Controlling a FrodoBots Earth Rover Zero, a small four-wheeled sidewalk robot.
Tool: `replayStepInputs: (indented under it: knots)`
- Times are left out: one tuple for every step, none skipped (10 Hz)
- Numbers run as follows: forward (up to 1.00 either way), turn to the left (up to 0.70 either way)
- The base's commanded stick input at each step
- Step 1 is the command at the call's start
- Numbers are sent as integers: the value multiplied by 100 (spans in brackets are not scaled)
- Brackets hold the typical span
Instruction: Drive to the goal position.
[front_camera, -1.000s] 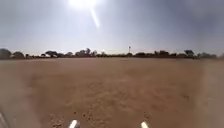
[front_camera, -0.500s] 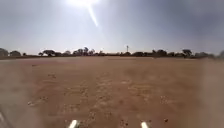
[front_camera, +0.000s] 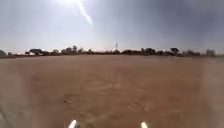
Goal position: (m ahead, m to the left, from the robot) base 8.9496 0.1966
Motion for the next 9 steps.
replayStepInputs:
  knots:
    - [70, 0]
    - [70, 0]
    - [70, 0]
    - [70, 0]
    - [70, 0]
    - [70, 0]
    - [70, 0]
    - [70, 0]
    - [70, 0]
